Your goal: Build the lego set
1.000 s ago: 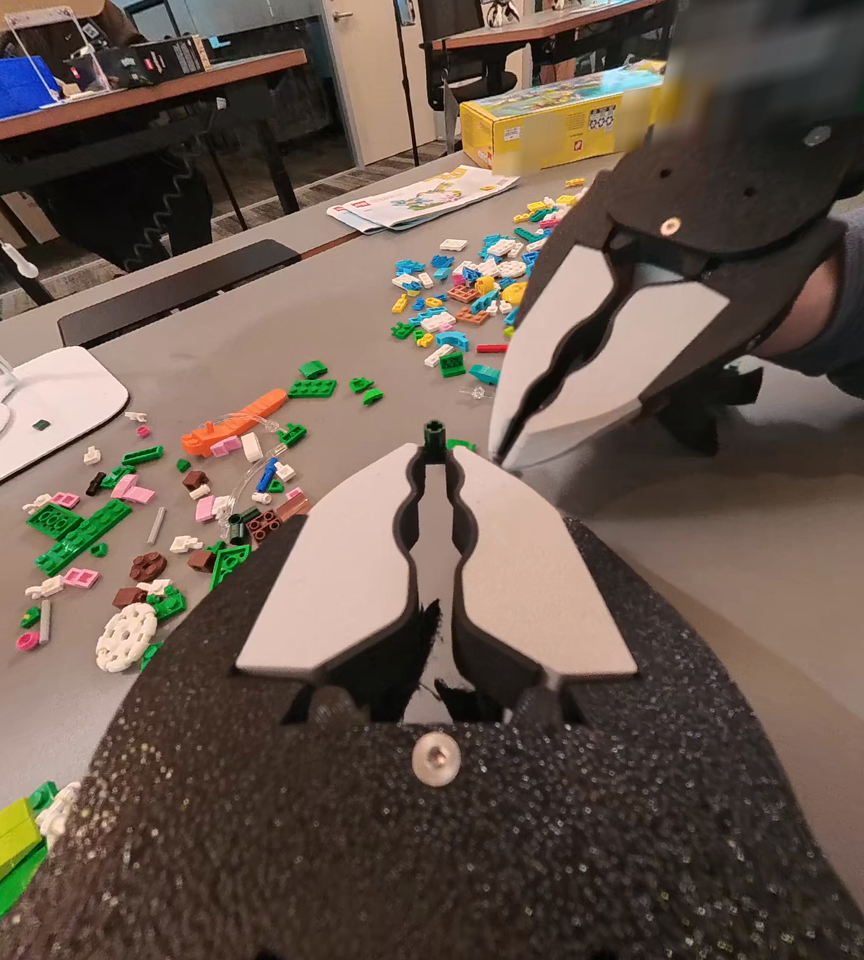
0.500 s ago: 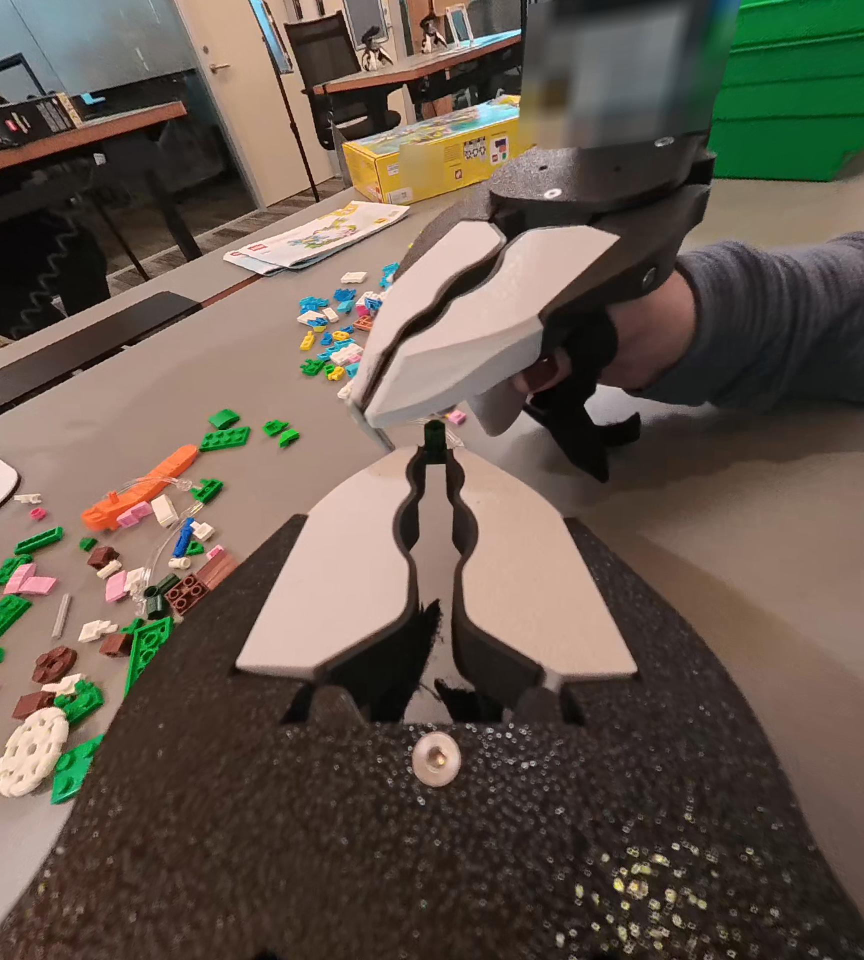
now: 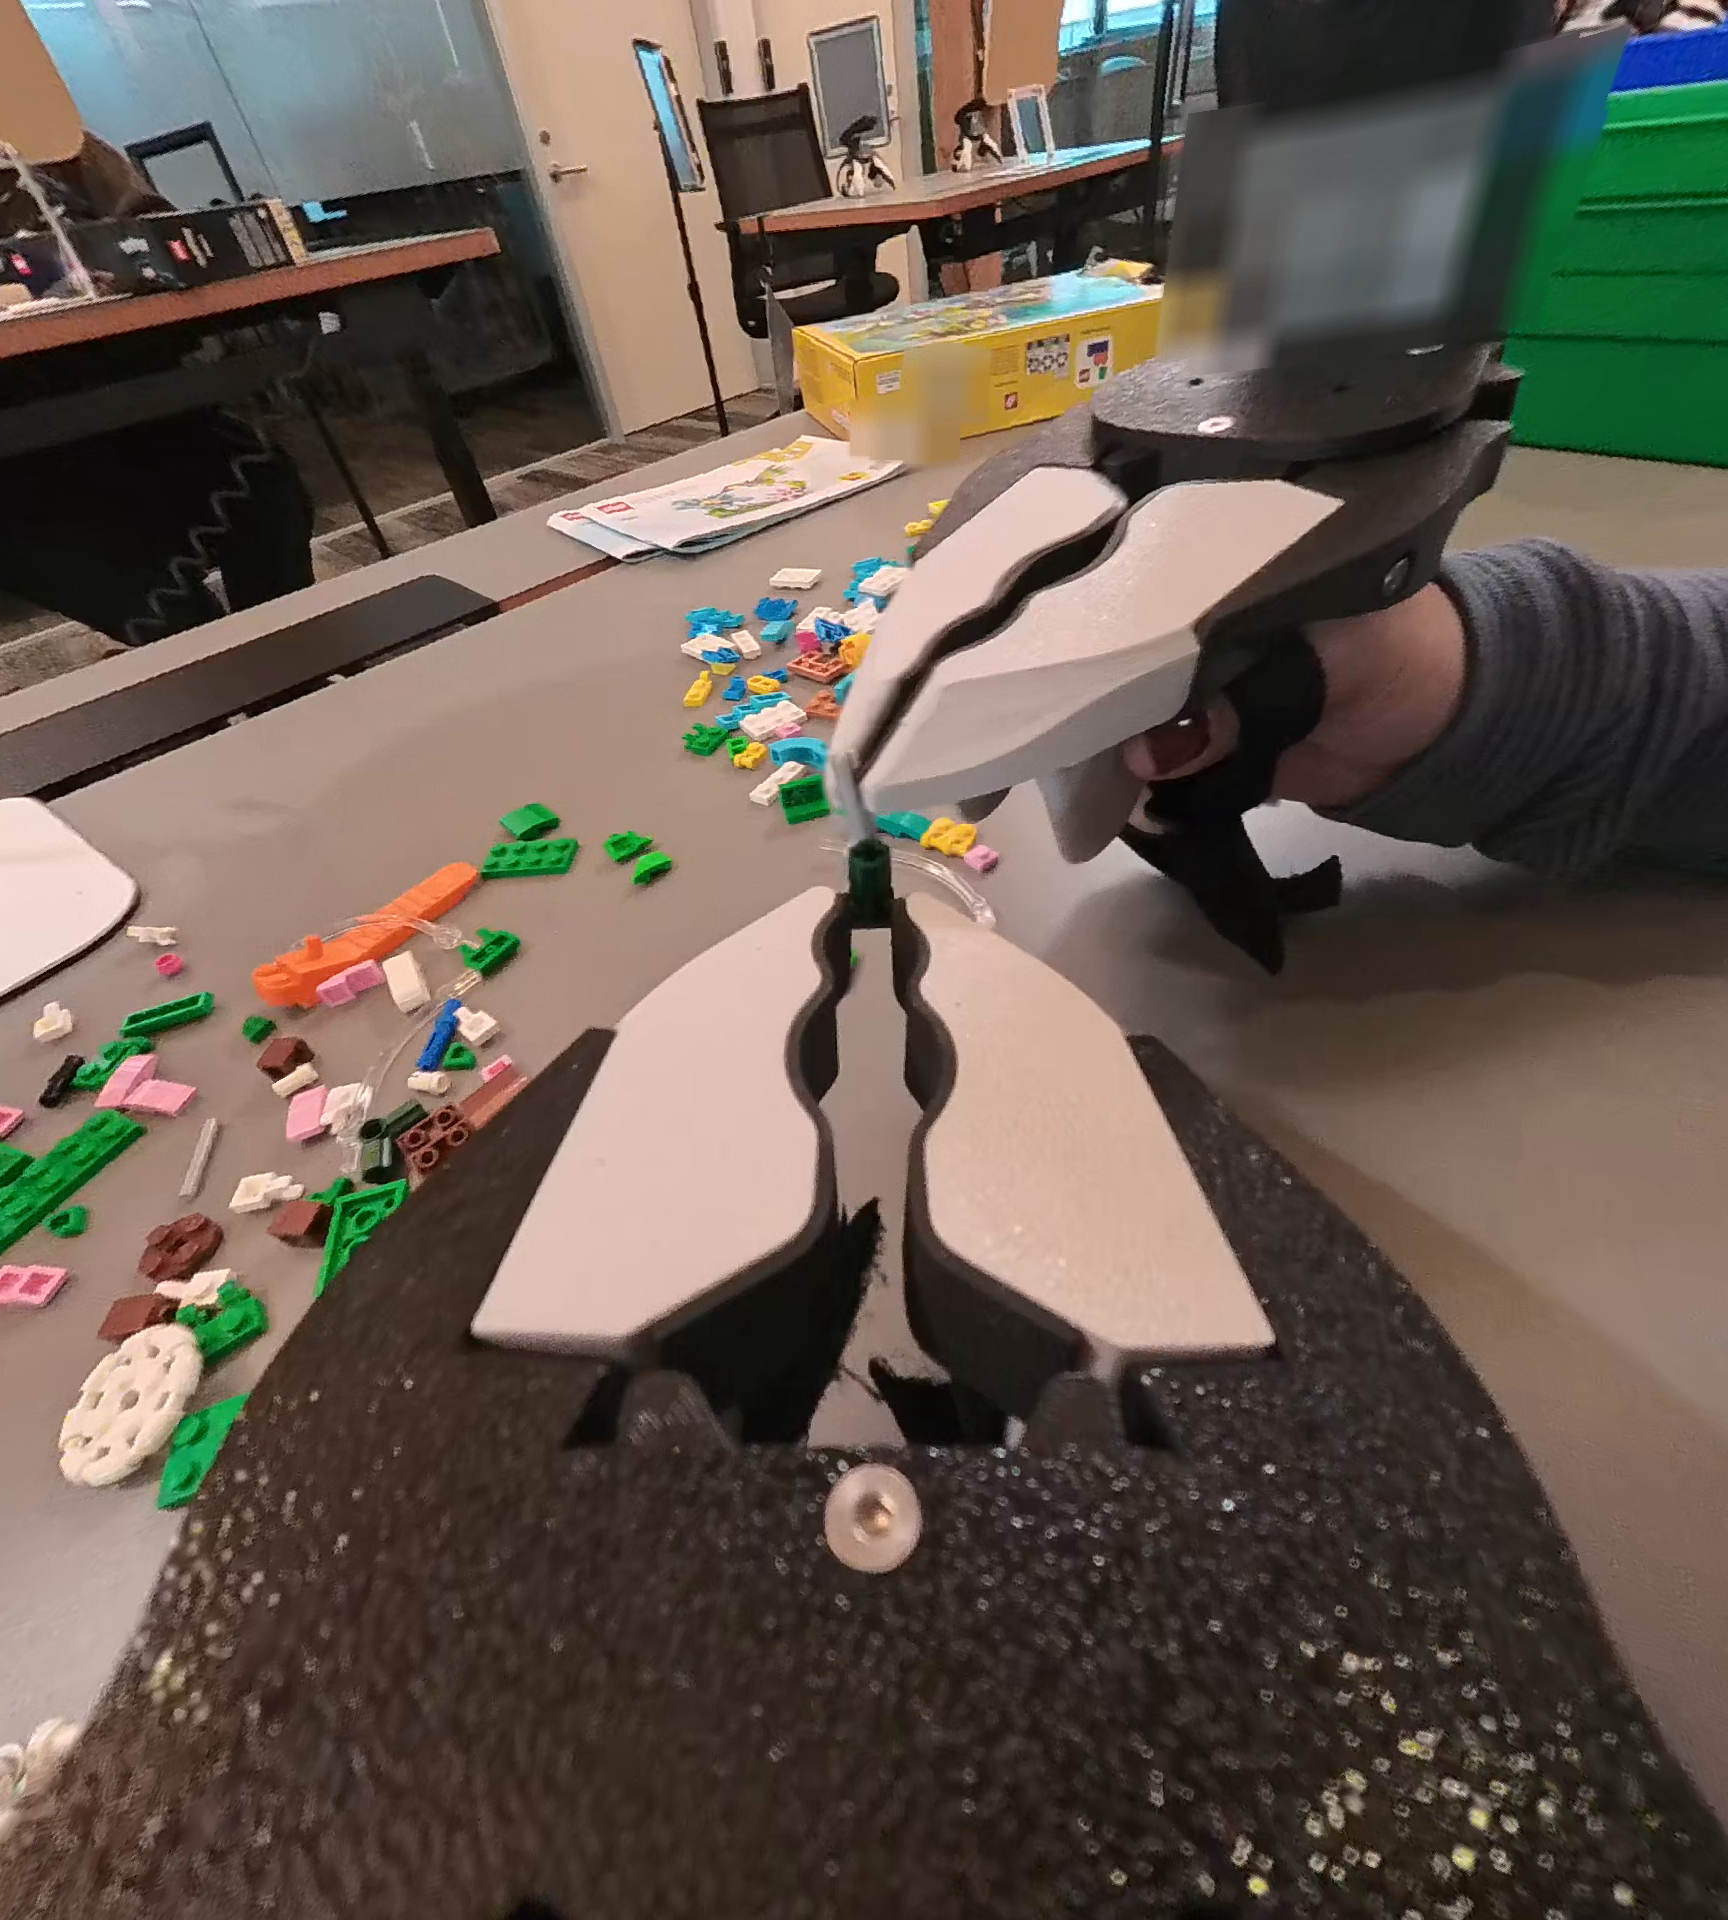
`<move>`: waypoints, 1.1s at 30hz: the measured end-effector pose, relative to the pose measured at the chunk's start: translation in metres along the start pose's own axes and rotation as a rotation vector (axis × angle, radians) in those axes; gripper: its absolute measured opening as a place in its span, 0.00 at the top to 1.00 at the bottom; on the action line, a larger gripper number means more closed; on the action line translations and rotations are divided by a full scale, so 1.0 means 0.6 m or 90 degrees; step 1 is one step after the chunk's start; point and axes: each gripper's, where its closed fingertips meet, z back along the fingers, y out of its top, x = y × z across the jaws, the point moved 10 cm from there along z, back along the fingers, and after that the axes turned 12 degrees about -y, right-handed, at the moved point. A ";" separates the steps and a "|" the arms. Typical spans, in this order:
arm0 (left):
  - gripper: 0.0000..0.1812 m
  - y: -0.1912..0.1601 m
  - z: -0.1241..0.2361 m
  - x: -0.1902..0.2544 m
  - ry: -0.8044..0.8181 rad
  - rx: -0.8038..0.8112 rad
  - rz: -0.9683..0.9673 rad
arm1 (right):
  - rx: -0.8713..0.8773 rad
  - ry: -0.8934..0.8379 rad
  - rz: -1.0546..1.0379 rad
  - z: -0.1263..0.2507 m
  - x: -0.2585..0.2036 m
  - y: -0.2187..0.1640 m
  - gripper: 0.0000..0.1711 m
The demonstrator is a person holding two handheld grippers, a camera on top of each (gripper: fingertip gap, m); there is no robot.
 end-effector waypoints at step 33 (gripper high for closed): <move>0.96 -0.008 -0.007 -0.022 0.119 -0.076 0.096 | 0.026 -0.218 0.038 -0.047 -0.029 -0.009 0.99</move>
